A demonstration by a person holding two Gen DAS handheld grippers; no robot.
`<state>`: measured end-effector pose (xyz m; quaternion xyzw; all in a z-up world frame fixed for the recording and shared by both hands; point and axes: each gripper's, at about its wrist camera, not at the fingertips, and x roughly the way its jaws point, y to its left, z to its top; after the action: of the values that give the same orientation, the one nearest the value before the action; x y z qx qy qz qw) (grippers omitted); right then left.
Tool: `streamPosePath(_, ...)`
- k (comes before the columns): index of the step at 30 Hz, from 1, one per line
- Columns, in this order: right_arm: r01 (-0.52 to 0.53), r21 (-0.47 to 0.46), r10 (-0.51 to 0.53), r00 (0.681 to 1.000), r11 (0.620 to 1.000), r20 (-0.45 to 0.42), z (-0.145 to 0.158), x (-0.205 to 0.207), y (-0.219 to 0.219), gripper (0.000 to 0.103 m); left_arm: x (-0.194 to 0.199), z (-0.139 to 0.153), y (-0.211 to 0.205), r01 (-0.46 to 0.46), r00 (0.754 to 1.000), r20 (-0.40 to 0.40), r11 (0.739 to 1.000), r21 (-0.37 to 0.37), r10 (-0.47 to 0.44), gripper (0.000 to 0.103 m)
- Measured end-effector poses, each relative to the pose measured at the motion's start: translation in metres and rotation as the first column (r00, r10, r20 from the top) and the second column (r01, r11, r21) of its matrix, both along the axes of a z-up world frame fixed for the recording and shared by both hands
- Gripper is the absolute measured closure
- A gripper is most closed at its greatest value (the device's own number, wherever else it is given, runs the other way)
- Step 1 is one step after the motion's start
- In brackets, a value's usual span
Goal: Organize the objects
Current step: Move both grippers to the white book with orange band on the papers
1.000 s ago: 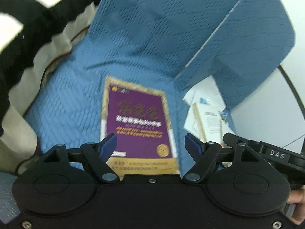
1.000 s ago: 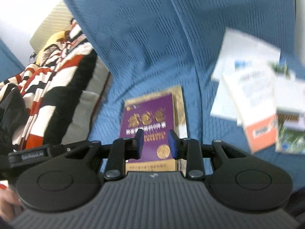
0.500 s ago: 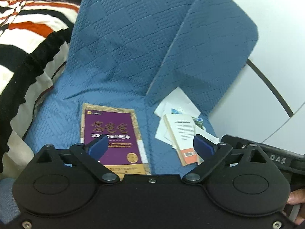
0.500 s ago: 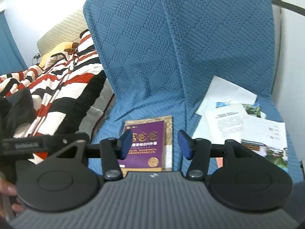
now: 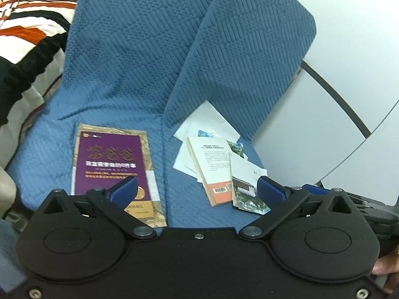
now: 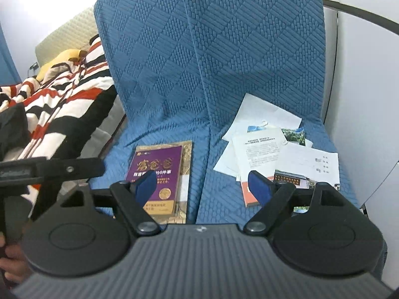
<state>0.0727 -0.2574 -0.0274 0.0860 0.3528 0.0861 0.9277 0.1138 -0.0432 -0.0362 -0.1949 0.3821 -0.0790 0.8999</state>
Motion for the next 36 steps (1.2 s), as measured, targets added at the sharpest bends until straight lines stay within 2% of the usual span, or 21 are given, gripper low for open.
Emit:
streamPosePath(11, -0.027, -0.010, 0.026, 0.998, 1.000, -0.062, -0.006, -0.001, -0.026, 0.021, 0.017, -0.016, -0.031, -0.007, 1.000, -0.022, 1.000, 0.011, 0.007, 0.001)
streamPosePath(23, 0.044, -0.125, -0.053, 0.996, 0.991, -0.072, 0.015, 0.002, -0.048, 0.021, 0.041, -0.045, -0.053, 0.005, 0.997, -0.072, 0.999, 0.039, -0.002, 0.001)
streamPosePath(30, 0.090, -0.133, -0.105, 0.988, 0.987, -0.113, 0.032, 0.007, -0.054, 0.021, 0.062, -0.066, -0.062, 0.020, 0.993, -0.116, 0.999, 0.040, -0.015, 0.001)
streamPosePath(36, 0.106, -0.129, -0.124, 0.983, 0.986, -0.138, 0.030, 0.016, -0.057, 0.021, 0.085, -0.083, -0.071, 0.023, 0.987, -0.158, 0.999, 0.023, -0.019, 0.001)
